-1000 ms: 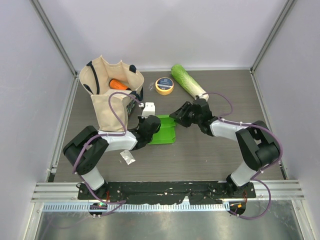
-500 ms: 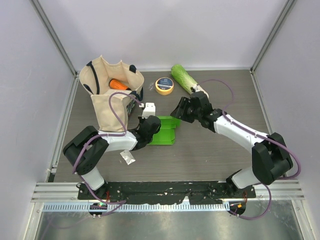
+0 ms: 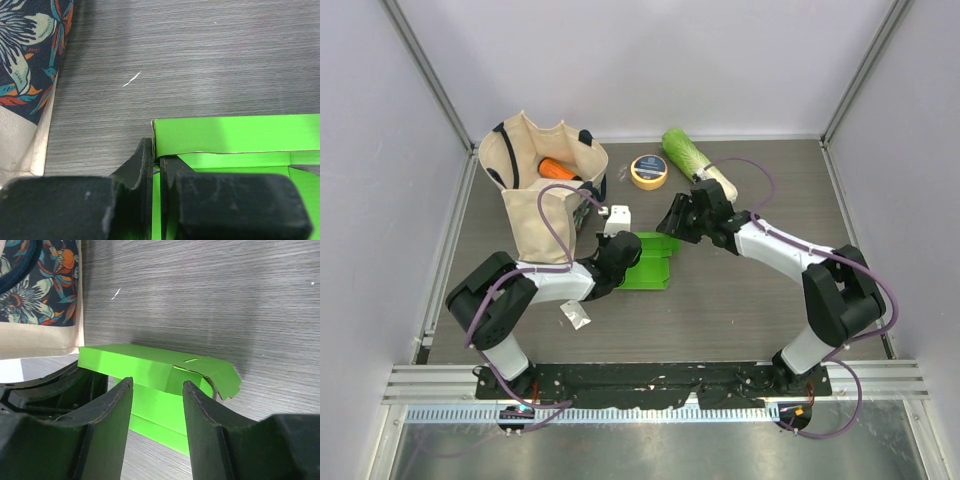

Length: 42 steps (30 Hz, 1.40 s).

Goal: Fold the paper box

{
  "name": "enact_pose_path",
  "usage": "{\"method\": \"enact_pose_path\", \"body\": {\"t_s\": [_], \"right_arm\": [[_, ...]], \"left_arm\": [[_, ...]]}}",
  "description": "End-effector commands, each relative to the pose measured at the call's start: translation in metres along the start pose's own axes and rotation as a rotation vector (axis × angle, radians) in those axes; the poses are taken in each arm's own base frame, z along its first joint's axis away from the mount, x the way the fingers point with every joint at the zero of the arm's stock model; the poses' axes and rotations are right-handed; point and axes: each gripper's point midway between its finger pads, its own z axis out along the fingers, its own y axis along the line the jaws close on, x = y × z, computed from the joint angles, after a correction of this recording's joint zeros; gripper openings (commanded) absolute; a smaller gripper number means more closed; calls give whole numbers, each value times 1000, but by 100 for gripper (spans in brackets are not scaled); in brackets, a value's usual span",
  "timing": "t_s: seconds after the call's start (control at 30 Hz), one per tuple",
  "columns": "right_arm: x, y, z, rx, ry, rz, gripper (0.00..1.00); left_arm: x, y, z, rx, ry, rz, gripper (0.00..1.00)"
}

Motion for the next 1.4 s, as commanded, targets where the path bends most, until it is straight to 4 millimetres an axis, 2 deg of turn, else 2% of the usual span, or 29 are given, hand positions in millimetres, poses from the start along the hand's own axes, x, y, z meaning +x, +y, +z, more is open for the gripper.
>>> {"method": "enact_pose_path", "body": {"t_s": [0.0,0.13,0.43,0.5,0.67,0.7,0.73,0.77,0.8,0.83,0.87,0.9,1.0,1.03,1.07,1.1,1.13,1.2,1.23,1.27,1.33,1.37], "right_arm": [[-9,20,5,-97,-31,49,49],[-4,22,13,-120,-14,89,46],[3,20,19,-121,10,110,45],[-2,24,18,-149,-14,122,44],[-3,23,20,-173,-22,235,32],[-8,29,20,-213,-42,253,30],[-4,22,22,-211,-37,283,27],[-5,23,22,-221,-37,326,24],[-6,24,23,-235,-44,336,20],[-2,20,25,-231,-38,355,7],[-2,19,25,-235,-35,393,1],[-10,24,23,-275,-70,408,1],[-7,10,22,-249,-81,419,2],[-10,8,19,-232,-86,399,15],[-9,0,17,-203,-92,320,34],[1,-10,16,-143,-58,282,51],[1,-19,13,-100,-73,235,53],[3,-19,-1,-93,-101,142,54],[8,-32,-3,-49,-119,127,54],[6,-28,-11,-55,-147,100,53],[21,-25,-11,-23,-145,-2,48],[18,-30,-11,39,-196,-46,44]], "left_arm": [[-16,-2,-2,4,-47,-26,0],[-16,-3,-2,4,-46,-24,0],[-16,-4,-2,10,-45,-26,0],[-16,-4,-2,10,-45,-28,0],[-16,-3,-3,11,-47,-31,0],[-16,-4,-3,12,-47,-31,0],[-15,-4,-2,12,-46,-30,0],[-15,-4,-2,12,-46,-32,0],[-15,-4,-2,13,-44,-32,0],[-15,-4,-2,13,-44,-32,0],[-15,-4,-2,14,-45,-36,0],[-14,-3,-2,11,-44,-36,0],[-16,-3,-3,7,-45,-39,0],[-16,-1,-3,-2,-46,-40,0],[-15,0,-3,-7,-46,-41,0],[-16,1,-4,-10,-47,-43,0],[-18,2,-5,-14,-54,-49,0],[-18,4,-5,-19,-54,-50,0],[-18,4,-5,-17,-54,-49,0],[-18,3,-5,-16,-54,-49,0],[-18,4,-5,-22,-54,-44,0],[-18,5,-5,-24,-54,-41,0]]}}
